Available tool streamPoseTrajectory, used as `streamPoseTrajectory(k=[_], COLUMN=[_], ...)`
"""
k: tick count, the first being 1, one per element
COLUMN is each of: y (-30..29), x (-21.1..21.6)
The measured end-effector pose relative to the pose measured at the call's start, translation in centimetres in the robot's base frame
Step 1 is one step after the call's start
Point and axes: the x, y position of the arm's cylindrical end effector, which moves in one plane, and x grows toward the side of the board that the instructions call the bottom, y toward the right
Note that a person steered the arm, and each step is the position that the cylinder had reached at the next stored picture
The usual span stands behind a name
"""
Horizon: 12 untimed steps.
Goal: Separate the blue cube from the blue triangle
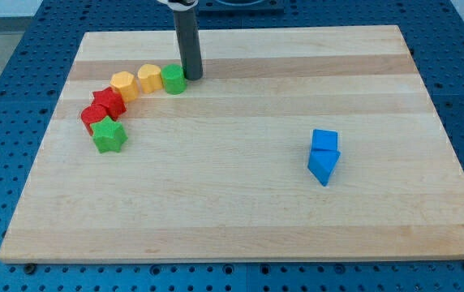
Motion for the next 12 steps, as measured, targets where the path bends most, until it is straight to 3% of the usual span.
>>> streamPoseTrajectory(k=[2, 3, 4, 5, 6, 9, 12], y=[0.1, 8.3, 18.9, 29.8, 33.6, 19.3, 11.6], x=[0.0, 0.0, 2.8, 8.4, 15.4, 17.0, 14.9])
